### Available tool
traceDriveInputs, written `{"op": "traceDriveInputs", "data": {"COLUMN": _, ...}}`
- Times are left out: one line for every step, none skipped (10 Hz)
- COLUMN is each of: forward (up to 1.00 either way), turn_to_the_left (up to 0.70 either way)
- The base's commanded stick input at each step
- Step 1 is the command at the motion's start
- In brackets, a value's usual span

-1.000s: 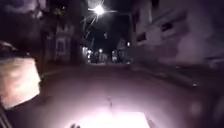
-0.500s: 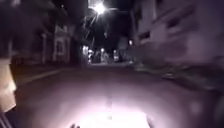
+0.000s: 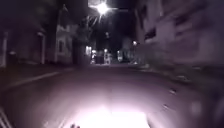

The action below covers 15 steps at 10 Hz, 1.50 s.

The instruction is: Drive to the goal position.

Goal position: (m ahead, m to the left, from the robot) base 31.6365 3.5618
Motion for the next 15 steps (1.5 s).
{"op": "traceDriveInputs", "data": {"forward": 1.00, "turn_to_the_left": 0.00}}
{"op": "traceDriveInputs", "data": {"forward": 1.00, "turn_to_the_left": 0.00}}
{"op": "traceDriveInputs", "data": {"forward": 1.00, "turn_to_the_left": 0.00}}
{"op": "traceDriveInputs", "data": {"forward": 1.00, "turn_to_the_left": 0.00}}
{"op": "traceDriveInputs", "data": {"forward": 1.00, "turn_to_the_left": 0.00}}
{"op": "traceDriveInputs", "data": {"forward": 1.00, "turn_to_the_left": 0.00}}
{"op": "traceDriveInputs", "data": {"forward": 1.00, "turn_to_the_left": 0.00}}
{"op": "traceDriveInputs", "data": {"forward": 1.00, "turn_to_the_left": 0.00}}
{"op": "traceDriveInputs", "data": {"forward": 1.00, "turn_to_the_left": 0.00}}
{"op": "traceDriveInputs", "data": {"forward": 1.00, "turn_to_the_left": 0.00}}
{"op": "traceDriveInputs", "data": {"forward": 1.00, "turn_to_the_left": 0.00}}
{"op": "traceDriveInputs", "data": {"forward": 1.00, "turn_to_the_left": 0.00}}
{"op": "traceDriveInputs", "data": {"forward": 1.00, "turn_to_the_left": 0.00}}
{"op": "traceDriveInputs", "data": {"forward": 1.00, "turn_to_the_left": 0.00}}
{"op": "traceDriveInputs", "data": {"forward": 1.00, "turn_to_the_left": 0.00}}
